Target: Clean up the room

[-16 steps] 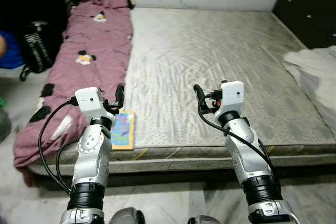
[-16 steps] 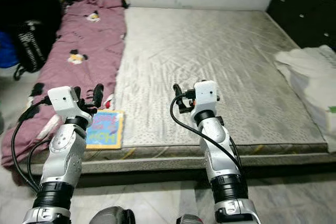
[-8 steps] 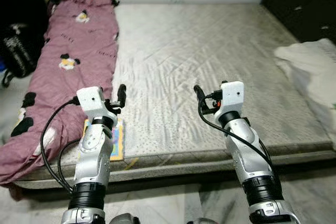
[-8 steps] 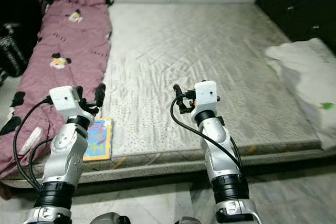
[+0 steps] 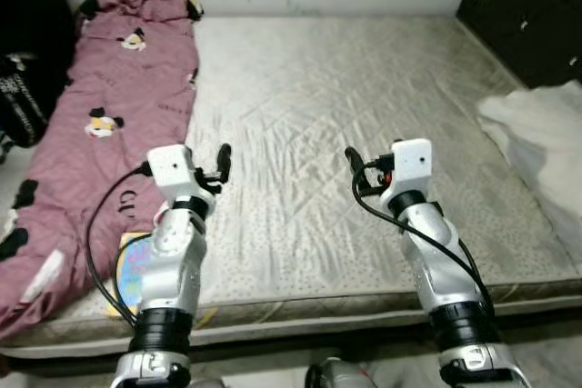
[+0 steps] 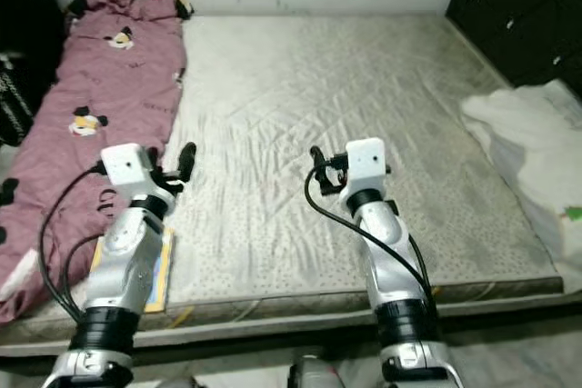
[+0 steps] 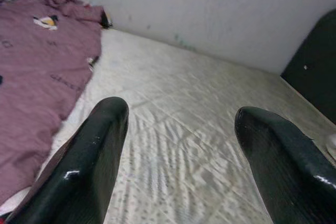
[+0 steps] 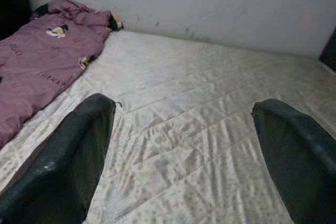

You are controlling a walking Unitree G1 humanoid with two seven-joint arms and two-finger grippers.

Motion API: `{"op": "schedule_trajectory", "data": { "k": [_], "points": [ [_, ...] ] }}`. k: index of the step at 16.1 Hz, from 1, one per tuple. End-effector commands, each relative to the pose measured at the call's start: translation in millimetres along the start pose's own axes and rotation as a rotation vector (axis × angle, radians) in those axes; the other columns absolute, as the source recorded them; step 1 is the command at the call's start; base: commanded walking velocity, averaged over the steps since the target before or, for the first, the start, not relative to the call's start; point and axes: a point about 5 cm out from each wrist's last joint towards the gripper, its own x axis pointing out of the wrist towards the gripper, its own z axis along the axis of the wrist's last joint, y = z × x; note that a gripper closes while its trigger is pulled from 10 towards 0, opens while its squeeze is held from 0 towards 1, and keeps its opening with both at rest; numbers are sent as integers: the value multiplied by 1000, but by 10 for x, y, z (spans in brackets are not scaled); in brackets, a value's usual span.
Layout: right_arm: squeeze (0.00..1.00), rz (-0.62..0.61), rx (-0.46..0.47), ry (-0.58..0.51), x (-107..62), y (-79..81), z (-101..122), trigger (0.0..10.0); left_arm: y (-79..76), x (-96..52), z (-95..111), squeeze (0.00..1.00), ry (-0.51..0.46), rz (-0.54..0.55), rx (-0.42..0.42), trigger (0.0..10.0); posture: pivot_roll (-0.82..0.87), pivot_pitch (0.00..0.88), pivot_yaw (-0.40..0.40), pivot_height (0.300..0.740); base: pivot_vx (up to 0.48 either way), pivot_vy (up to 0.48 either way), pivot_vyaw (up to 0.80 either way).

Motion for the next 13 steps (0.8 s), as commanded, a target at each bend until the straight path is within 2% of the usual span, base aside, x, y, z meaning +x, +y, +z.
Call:
{"op": "schedule_trajectory", "data": {
  "k": [1,2,8,10,13],
  "points": [
    [0,14,14,-7,21,67,27,10000,89,-14,-5,0,11,34,9,10000,9,0,-19,740,0,0,0],
    [0,13,14,-3,24,63,22,10000,83,-12,-3,0,10,29,12,10000,9,0,-19,740,0,0,0],
    [0,5,16,25,34,49,-11,10000,81,-9,-13,0,19,32,-3,10000,9,0,-19,740,0,0,-780],
    [0,8,18,30,36,53,-13,10000,81,-9,-12,0,19,30,-4,10000,9,0,-19,740,0,0,-266],
    [0,19,14,36,39,62,-24,10000,69,-10,-15,0,16,25,-8,10000,9,0,-22,740,0,479,0]
  ]
}}
